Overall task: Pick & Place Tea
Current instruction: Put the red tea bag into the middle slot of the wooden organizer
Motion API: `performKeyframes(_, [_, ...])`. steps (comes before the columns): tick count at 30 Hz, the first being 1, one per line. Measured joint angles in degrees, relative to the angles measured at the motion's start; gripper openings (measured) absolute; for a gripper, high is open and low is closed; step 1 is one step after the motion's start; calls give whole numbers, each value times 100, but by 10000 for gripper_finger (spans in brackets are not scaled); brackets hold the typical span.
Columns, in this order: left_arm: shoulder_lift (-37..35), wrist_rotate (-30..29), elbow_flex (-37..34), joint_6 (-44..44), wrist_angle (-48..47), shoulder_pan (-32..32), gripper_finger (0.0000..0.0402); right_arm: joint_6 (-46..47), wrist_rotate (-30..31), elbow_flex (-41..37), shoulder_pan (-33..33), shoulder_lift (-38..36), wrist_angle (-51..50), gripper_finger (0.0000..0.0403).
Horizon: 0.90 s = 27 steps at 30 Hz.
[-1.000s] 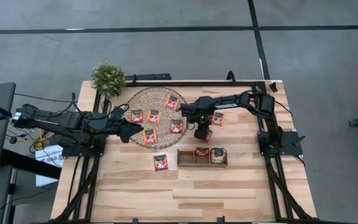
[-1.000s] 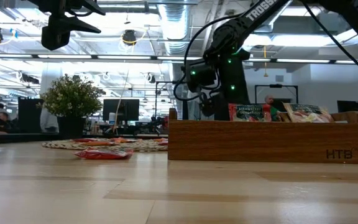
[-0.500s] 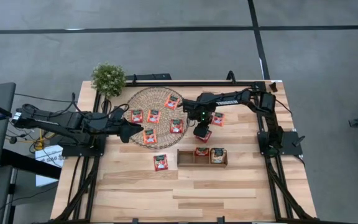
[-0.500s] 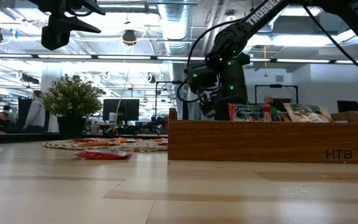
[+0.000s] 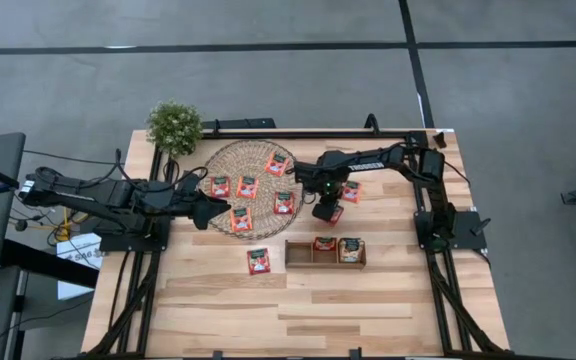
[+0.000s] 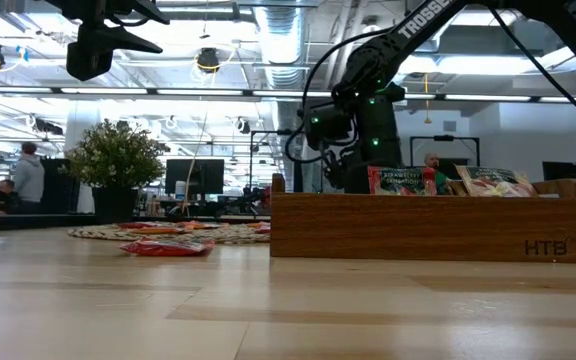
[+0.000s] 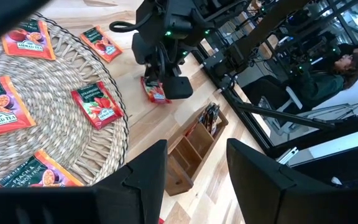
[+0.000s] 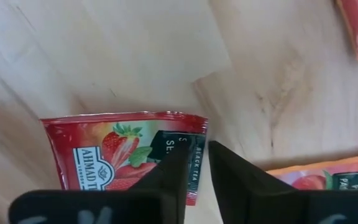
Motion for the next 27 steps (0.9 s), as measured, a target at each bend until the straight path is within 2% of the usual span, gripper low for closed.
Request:
performKeyframes(11, [0, 0, 0, 0, 0, 2, 158, 30, 121, -12, -9, 0, -14, 3])
performKeyframes(27, [0, 0, 0, 88, 0, 0, 158, 21, 372, 99, 2, 15, -213, 0])
